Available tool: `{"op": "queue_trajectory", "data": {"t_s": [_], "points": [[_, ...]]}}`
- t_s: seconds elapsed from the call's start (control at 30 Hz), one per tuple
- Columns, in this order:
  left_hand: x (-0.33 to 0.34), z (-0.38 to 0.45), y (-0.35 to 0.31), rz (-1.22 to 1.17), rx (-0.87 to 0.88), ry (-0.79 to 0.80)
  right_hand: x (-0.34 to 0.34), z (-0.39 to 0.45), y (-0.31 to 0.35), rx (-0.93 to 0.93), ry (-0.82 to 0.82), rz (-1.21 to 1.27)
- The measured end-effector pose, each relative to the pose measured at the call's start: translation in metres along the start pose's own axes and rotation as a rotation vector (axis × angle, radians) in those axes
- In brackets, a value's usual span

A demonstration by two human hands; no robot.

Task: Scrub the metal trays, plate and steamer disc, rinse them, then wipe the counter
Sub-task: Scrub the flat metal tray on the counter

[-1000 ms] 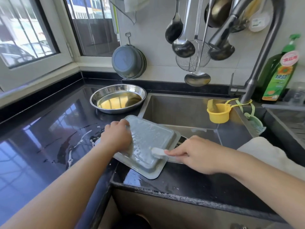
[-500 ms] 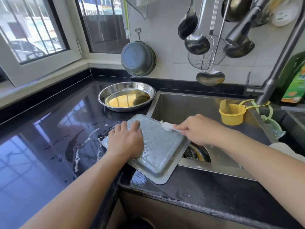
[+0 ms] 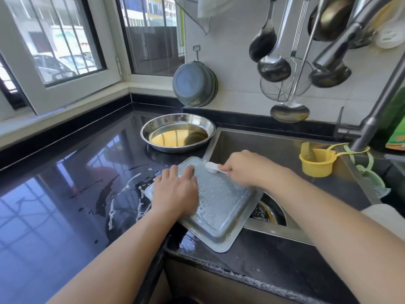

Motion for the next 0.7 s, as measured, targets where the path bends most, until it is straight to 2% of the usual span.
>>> {"op": "queue_trajectory", "data": {"t_s": [0.17, 0.3, 0.53, 0.7], "points": [[0.0, 0.001, 0.002, -0.014, 0.005, -0.059, -0.002, -0.017, -0.014, 0.038, 0.044, 0.047], [0.002, -0.001, 0.003, -0.027, 0.006, -0.078, 0.011, -0.025, 0.014, -0.023, 0.08, 0.056], [-0.002, -0.004, 0.005, -0.058, -0.004, -0.086, -0.007, 0.023, 0.032, -0.016, -0.039, 0.054], [-0.003, -0.001, 0.005, -0.038, 0.026, -0.083, -0.009, 0.009, 0.01, -0.045, 0.051, -0.023]]}}
Point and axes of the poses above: each hand's wrist, its own z-axis towards the middle knuckle, its own x-axis out of the palm, y = z × x, the point moved 8 cm from there along z, towards the middle knuckle, and after that the axes turned 2 degrees about -z, right-handed, at the moved point
